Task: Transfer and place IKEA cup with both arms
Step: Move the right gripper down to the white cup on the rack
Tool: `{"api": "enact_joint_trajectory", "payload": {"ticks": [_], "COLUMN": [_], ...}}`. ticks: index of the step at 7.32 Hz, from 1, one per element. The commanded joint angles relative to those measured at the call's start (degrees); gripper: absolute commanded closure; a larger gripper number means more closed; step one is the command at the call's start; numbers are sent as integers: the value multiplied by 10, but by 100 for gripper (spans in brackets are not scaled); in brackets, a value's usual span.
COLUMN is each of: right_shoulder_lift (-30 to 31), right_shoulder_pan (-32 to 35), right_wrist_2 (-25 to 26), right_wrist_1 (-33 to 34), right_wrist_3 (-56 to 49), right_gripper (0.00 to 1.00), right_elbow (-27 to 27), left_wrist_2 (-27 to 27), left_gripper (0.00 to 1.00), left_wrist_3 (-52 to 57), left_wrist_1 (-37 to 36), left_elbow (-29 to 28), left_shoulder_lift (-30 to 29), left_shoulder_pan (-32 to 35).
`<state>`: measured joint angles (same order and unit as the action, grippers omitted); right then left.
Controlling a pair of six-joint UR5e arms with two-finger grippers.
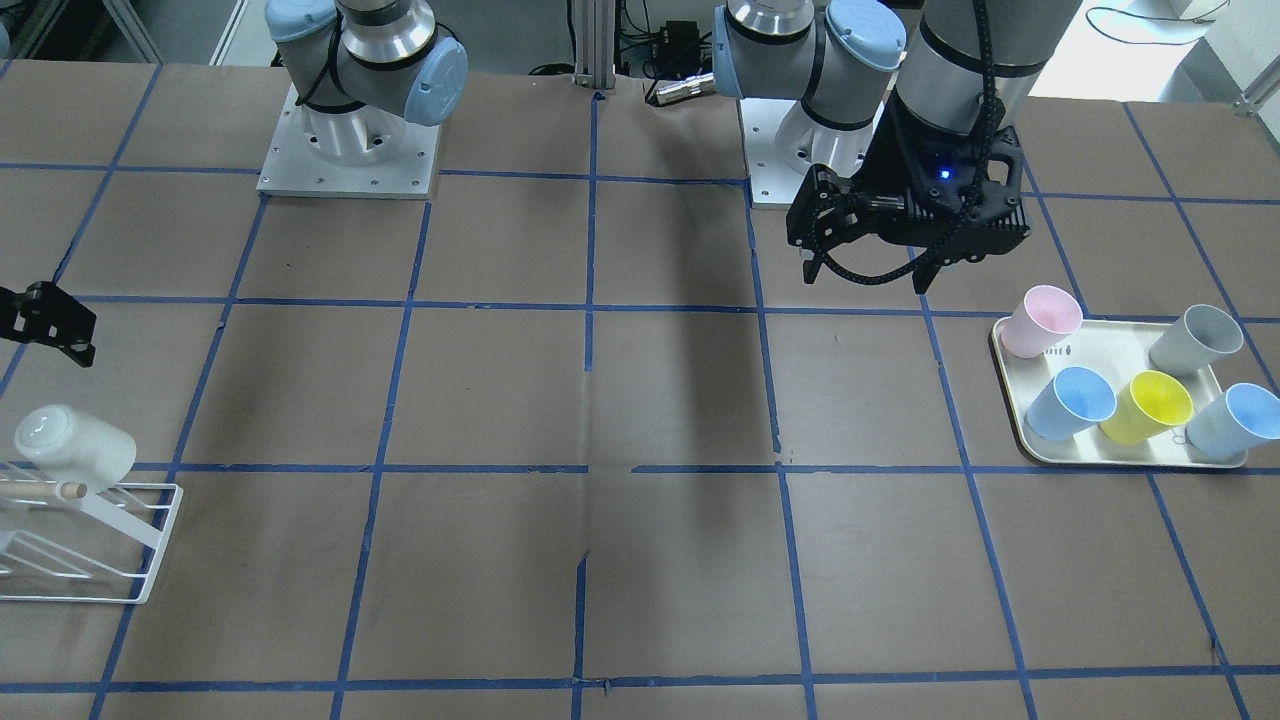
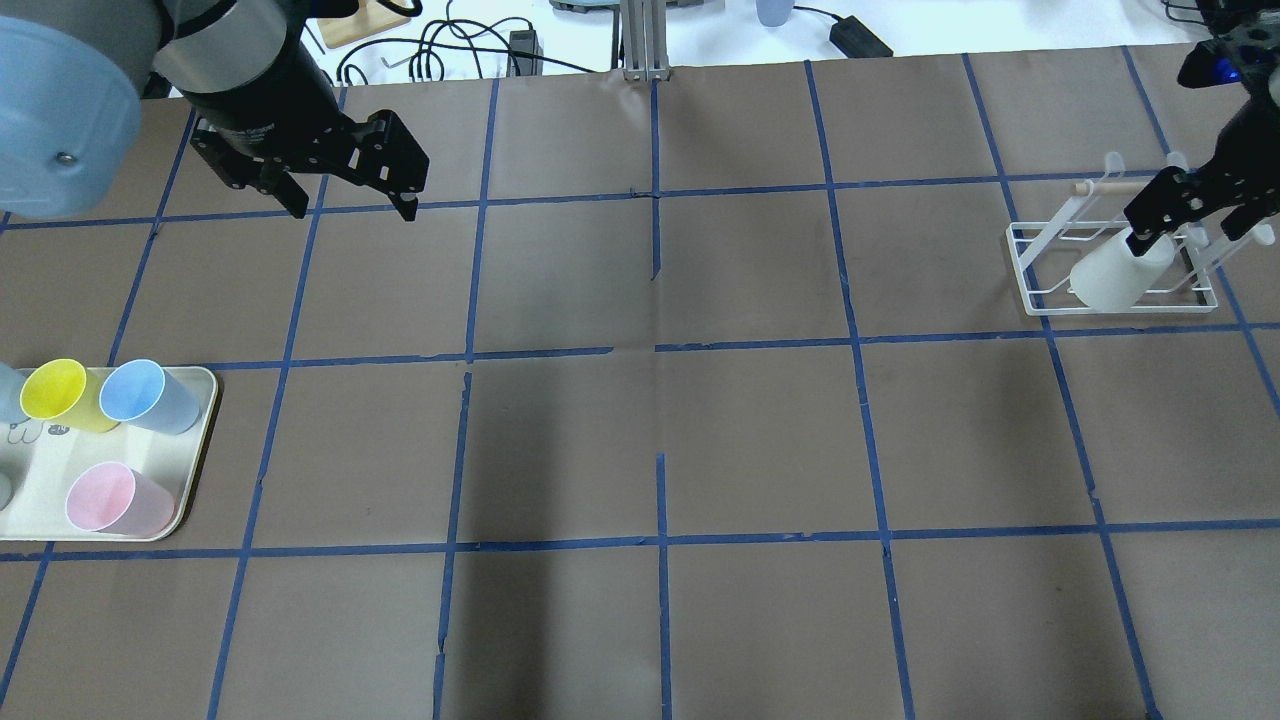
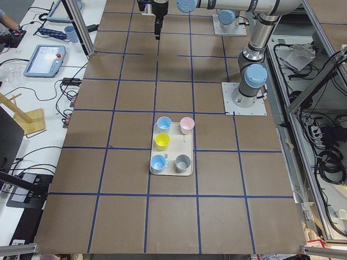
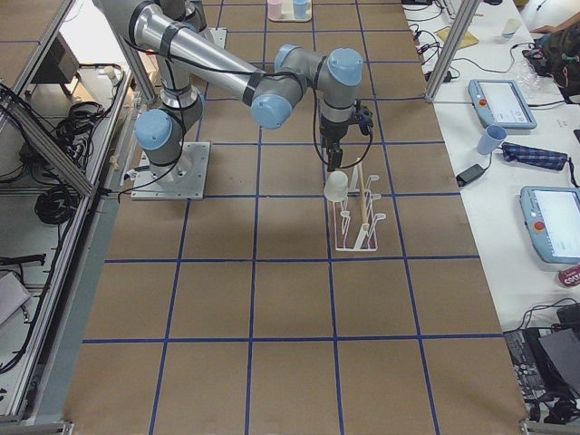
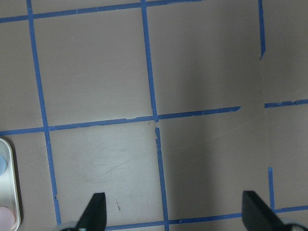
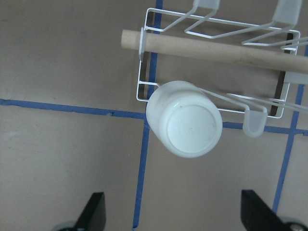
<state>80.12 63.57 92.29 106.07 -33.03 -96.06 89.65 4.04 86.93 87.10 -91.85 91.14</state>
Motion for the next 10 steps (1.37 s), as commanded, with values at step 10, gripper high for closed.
{"api": "enact_joint_trajectory", "payload": {"ticks": [10], "right_shoulder_lift": [-89], "right_shoulder_pan": [-1], "right_wrist_2": [-19], "right_wrist_1": [82], "right_wrist_3": [78], "right_gripper": [0], "right_elbow": [1], "left_wrist_2": [-1], "left_gripper": [0], "left_wrist_3": [0], "left_wrist_1": [0], "left_elbow": [-1], "left_shoulder_lift": [0], "left_shoulder_pan": [0]}}
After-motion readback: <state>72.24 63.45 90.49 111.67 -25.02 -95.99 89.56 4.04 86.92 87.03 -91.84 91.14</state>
